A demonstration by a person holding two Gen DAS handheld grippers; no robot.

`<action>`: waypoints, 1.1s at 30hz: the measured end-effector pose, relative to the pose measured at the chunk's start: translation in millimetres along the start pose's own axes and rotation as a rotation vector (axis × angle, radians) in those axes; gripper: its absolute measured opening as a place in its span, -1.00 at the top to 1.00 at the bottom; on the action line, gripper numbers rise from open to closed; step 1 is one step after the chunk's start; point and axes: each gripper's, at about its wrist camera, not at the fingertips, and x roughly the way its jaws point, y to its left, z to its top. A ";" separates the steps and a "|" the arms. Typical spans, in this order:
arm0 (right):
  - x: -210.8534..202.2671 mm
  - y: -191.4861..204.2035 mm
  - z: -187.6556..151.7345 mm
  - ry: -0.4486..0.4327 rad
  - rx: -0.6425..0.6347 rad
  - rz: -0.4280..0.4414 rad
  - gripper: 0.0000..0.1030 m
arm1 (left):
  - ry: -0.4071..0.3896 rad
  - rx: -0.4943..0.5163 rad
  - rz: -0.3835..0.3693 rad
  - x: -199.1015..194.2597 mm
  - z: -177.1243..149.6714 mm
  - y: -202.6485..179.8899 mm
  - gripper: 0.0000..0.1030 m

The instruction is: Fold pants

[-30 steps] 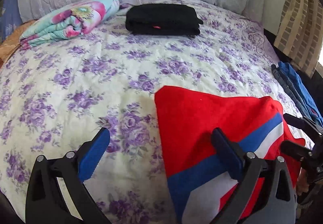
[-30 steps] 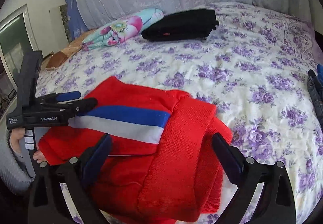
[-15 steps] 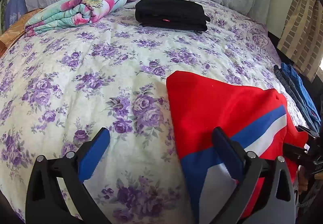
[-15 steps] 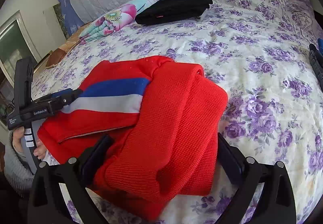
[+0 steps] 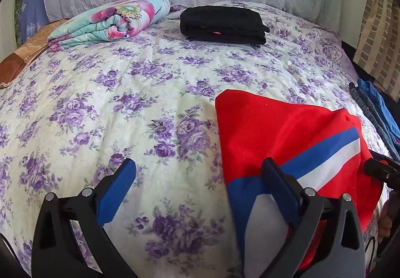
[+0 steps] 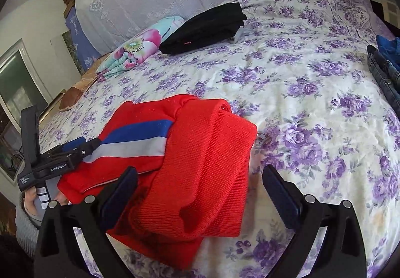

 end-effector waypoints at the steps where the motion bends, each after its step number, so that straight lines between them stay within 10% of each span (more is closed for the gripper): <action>1: 0.0 -1.5 0.1 -0.004 0.008 0.009 -0.93 | -0.002 -0.006 -0.013 -1.8 -1.1 0.5 -0.90; 26: 15.4 -5.8 -0.6 0.052 0.075 0.129 -0.93 | -0.016 0.051 -0.114 -14.0 -12.5 -29.0 -0.90; 33: 23.2 2.8 -1.5 0.096 0.036 0.049 -0.93 | 0.033 -0.004 -0.208 -2.8 -16.7 -19.0 -0.92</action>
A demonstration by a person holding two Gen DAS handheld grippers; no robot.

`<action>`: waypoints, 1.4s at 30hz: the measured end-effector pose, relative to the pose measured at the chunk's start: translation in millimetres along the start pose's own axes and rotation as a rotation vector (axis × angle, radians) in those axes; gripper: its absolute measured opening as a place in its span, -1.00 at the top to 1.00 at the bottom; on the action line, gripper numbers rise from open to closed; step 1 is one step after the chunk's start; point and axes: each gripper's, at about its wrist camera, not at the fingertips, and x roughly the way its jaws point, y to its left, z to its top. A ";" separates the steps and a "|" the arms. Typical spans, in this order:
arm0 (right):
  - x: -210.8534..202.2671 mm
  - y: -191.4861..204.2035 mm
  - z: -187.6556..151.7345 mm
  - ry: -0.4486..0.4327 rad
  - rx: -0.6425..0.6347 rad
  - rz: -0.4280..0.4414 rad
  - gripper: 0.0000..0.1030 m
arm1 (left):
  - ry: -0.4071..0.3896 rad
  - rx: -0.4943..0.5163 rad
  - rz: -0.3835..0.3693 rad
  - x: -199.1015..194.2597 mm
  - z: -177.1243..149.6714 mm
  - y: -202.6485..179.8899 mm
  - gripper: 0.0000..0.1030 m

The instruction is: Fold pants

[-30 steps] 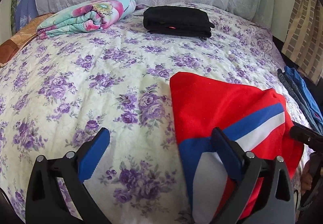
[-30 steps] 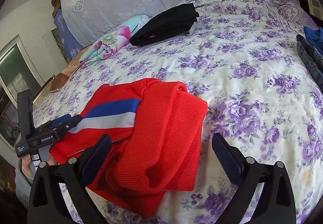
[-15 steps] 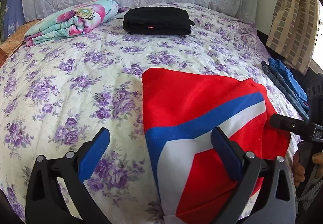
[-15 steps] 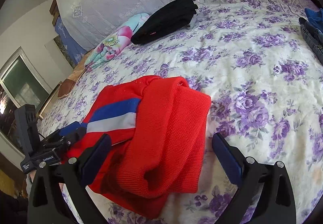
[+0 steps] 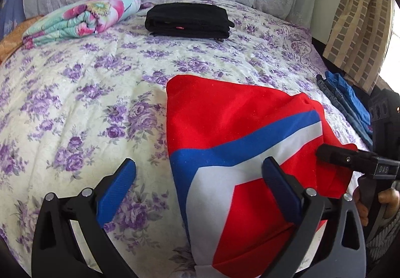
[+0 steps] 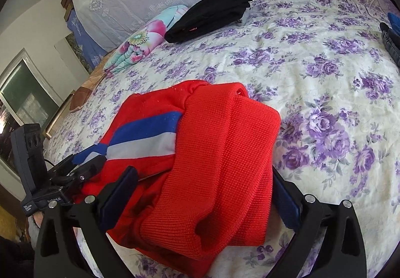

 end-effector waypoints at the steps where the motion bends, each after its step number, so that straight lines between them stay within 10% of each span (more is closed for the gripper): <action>1: 0.6 2.4 -0.8 0.005 -0.014 -0.018 -0.93 | 0.019 -0.041 -0.036 2.8 -0.1 8.2 -0.92; 13: -11.1 2.2 -13.7 0.014 -0.053 -0.005 -0.93 | 0.042 -0.035 -0.163 -15.8 -22.8 26.1 -0.91; 19: -50.8 8.8 -21.1 -0.156 -0.054 -0.053 -0.93 | 0.014 -0.009 -0.135 -31.7 -32.6 26.5 -0.91; 23: -25.0 26.1 -28.9 -0.021 -0.187 -0.184 -0.93 | 0.012 -0.022 -0.115 -38.1 -32.9 32.2 -0.91; 28: -25.4 19.0 -23.7 0.009 -0.161 -0.141 -0.93 | 0.035 0.064 -0.055 -38.0 -42.3 27.0 -0.92; 35: -57.3 63.2 13.2 -0.194 -0.308 -0.136 -0.93 | -0.074 0.133 0.023 -47.1 10.0 15.3 -0.91; 42: -25.7 106.6 -2.9 -0.105 -0.447 -0.047 -0.93 | 0.006 0.144 0.045 22.4 83.9 8.0 -0.91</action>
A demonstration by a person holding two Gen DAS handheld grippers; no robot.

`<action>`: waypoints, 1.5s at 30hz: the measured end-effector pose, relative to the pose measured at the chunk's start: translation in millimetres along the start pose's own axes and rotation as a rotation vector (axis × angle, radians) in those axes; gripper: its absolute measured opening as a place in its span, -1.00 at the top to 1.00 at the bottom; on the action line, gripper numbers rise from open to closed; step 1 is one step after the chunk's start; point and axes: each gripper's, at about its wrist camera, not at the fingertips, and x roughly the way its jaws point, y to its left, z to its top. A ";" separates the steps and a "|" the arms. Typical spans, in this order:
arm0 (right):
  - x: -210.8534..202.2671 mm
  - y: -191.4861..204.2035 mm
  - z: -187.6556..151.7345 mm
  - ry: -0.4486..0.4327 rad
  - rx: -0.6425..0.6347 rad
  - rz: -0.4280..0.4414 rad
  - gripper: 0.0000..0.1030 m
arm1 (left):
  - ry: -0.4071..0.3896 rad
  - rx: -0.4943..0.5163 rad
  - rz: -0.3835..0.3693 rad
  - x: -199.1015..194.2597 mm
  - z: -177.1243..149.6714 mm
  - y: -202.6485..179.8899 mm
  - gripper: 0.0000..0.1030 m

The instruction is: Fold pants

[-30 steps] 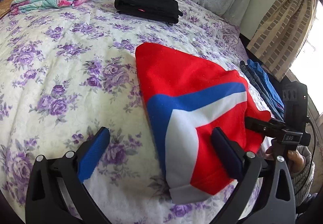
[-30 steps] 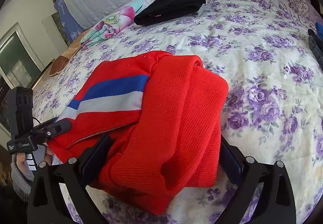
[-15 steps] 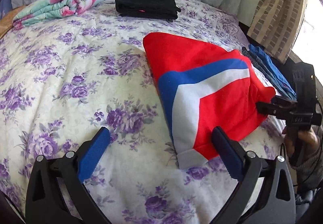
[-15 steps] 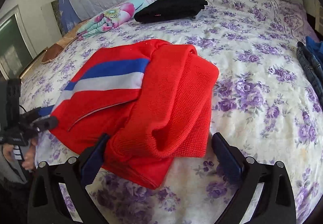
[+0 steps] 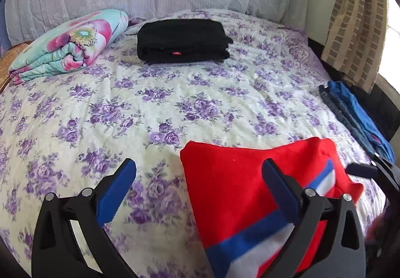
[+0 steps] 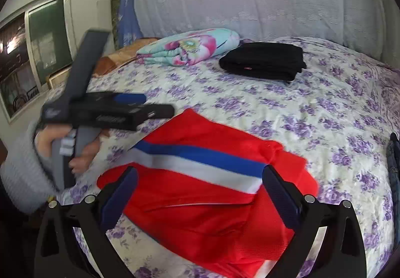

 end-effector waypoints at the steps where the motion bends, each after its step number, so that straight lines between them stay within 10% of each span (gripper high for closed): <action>1: 3.4 4.8 -2.2 0.015 -0.017 -0.001 -0.93 | 0.030 0.011 0.019 13.4 3.7 0.0 -0.91; 5: 31.8 8.9 -15.7 0.141 -0.038 -0.009 -0.93 | 0.122 0.006 0.047 56.8 -0.1 9.4 -0.92; 14: 9.0 1.7 -16.8 0.052 -0.002 -0.004 -0.93 | 0.003 -0.133 -0.025 -5.9 -16.5 31.6 -0.90; 19: 4.3 -30.5 -10.7 0.030 0.079 -0.083 -0.93 | -0.014 -0.043 -0.047 -41.3 -52.4 4.3 -0.91; 28: 25.7 -56.7 -25.6 0.100 0.174 -0.107 -0.93 | 0.068 -0.094 -0.185 -18.2 -89.5 -5.3 -0.92; 33: 3.7 -76.5 -32.8 -0.010 0.284 -0.114 -0.93 | 0.072 -0.092 -0.184 -18.4 -91.4 -6.5 -0.92; 37: 15.8 -118.2 -51.9 0.072 0.528 -0.027 -0.93 | 0.065 -0.098 -0.187 -19.0 -92.4 -5.5 -0.92; 45: 18.6 -111.3 -54.0 0.061 0.562 0.042 -0.93 | 0.065 -0.136 -0.193 -21.9 -93.6 -11.0 -0.92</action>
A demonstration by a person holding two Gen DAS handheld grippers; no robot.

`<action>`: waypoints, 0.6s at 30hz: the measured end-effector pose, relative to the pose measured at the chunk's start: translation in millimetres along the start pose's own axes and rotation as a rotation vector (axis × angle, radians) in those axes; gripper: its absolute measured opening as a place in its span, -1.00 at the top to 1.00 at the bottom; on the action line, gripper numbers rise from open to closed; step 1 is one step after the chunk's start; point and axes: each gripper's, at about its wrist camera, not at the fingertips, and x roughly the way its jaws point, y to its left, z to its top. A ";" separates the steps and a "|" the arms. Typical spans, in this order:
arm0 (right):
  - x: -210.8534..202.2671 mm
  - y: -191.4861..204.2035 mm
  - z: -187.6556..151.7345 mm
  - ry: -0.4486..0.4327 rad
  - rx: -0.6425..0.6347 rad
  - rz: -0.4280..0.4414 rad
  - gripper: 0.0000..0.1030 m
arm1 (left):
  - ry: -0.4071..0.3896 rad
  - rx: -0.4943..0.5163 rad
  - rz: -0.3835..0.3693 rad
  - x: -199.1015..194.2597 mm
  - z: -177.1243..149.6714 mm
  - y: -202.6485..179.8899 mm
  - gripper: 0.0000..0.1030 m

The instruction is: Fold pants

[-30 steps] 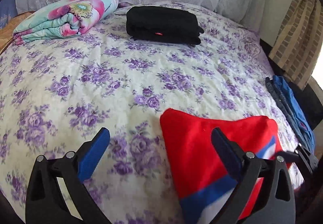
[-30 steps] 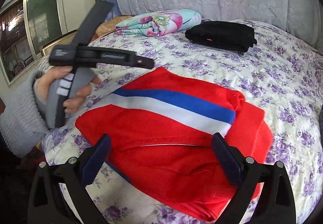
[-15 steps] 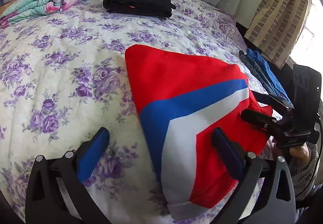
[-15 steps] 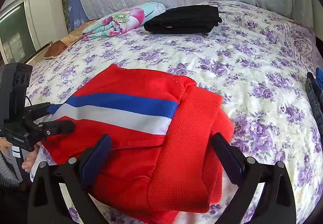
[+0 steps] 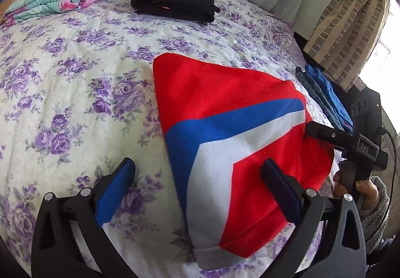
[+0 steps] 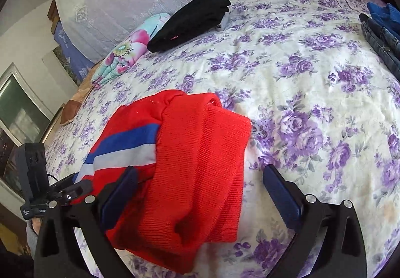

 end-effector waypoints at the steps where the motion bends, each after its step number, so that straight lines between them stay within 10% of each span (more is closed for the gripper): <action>1: 2.6 2.7 -0.2 0.004 0.009 0.019 -0.93 | 0.001 0.003 -0.001 0.1 -0.1 -2.3 -0.92; 18: 15.3 18.6 -4.1 0.038 -0.083 0.002 -0.93 | 0.014 0.004 -0.050 6.7 -3.3 -11.0 -0.92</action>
